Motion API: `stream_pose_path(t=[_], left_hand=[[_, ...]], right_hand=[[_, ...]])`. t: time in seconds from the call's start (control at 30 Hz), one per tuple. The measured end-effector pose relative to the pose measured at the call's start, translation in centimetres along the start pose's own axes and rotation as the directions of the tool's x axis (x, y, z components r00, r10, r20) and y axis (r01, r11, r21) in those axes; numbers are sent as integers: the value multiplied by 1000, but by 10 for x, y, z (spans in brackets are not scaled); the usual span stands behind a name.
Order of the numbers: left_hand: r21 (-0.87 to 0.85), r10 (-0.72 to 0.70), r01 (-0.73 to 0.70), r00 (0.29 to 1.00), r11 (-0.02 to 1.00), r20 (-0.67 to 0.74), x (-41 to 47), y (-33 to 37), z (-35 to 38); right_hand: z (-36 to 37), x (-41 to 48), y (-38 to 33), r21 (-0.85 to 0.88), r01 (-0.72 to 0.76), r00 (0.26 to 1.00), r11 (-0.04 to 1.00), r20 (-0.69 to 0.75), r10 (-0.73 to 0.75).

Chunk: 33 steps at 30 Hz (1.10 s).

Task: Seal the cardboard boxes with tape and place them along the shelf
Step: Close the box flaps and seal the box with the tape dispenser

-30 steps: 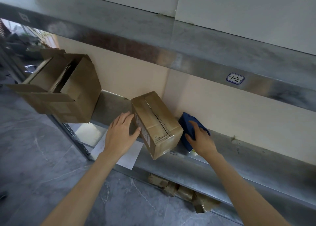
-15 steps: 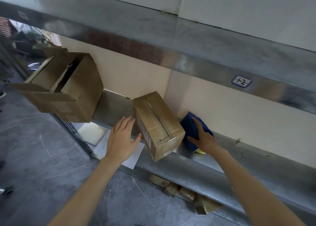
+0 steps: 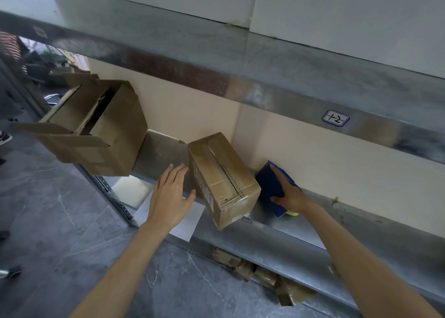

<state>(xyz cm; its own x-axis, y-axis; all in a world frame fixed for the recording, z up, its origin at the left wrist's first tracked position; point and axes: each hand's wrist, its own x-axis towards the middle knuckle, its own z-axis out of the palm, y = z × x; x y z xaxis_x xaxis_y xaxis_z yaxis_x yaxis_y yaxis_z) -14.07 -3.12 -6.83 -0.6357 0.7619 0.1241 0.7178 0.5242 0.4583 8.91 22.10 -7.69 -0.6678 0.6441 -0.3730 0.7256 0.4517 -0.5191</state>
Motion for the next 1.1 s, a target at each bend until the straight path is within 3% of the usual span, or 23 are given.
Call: stream_pose_path(t=[0.33,0.63,0.73,0.9,1.1], left_hand=[[-61,57,-59,998,996,-39,-6,15,-15],[-121,166,-174,984,977,-71,-6,49,-30],[-131,200,-210,976,969,-83,-5,60,-34],[-239,278,-294,956,925,-100,-8,70,-38],[-472,285,-260,958,842,-19,-7,78,-48]], right_hand=[[-22,-46,-8,-103,33,998,994,-51,-39],[-51,-113,-35,-75,227,957,971,-166,-236],[-52,-132,-48,-167,244,941,955,-199,-275],[-36,-156,-70,-441,215,801,871,-431,-416],[-19,-174,-79,-532,413,739,739,-279,-614]])
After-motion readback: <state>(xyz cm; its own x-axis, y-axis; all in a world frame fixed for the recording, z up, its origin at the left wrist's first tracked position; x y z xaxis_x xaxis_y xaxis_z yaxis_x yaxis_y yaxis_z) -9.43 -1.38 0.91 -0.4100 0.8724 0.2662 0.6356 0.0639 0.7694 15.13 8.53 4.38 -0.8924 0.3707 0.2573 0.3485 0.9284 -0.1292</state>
